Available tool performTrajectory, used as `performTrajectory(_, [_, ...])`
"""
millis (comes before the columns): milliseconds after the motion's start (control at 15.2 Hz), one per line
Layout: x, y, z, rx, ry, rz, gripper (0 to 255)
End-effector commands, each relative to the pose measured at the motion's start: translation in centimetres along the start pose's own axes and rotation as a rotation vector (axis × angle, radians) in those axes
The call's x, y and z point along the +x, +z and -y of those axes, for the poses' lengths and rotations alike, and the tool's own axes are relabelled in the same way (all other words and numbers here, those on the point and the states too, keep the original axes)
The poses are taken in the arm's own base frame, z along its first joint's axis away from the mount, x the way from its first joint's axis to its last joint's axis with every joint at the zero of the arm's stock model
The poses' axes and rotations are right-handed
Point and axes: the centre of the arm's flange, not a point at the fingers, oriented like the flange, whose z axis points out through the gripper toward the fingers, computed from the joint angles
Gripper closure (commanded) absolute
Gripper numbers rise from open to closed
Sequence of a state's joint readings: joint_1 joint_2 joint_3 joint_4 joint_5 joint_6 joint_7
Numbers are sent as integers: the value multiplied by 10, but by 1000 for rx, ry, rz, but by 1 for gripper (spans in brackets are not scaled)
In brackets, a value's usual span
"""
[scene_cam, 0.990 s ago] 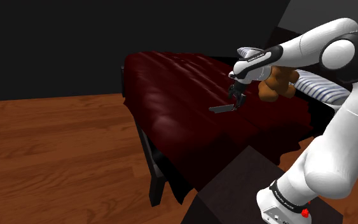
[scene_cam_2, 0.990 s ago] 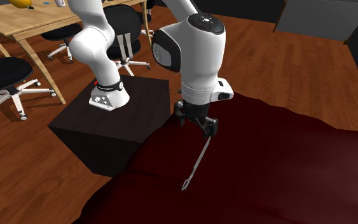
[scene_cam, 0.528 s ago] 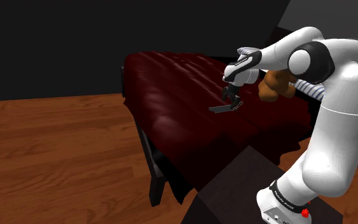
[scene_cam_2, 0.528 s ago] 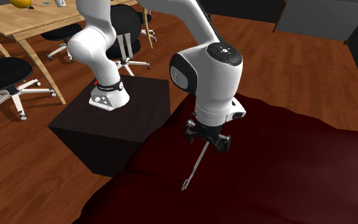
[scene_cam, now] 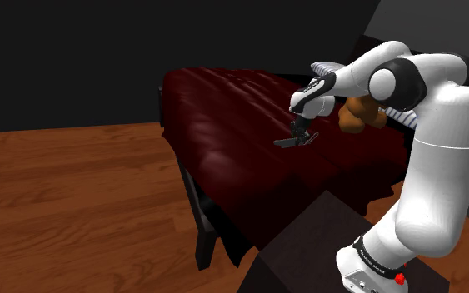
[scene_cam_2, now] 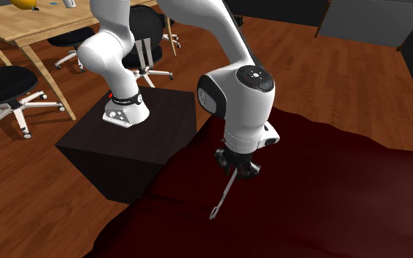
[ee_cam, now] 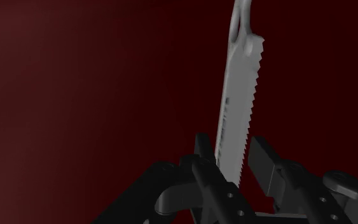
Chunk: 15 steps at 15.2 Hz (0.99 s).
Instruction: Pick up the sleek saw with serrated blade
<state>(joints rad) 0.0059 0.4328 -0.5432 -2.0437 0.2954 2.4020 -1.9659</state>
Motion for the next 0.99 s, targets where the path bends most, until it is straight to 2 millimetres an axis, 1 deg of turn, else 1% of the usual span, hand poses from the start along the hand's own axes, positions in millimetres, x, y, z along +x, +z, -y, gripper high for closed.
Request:
performTrajectory(0, [0,1,0,0,0,0,255])
performTrajectory(462, [0,0,-1,0,0,0,255])
performTrajectory(924, [-1,-37,-1,0,0,0,255])
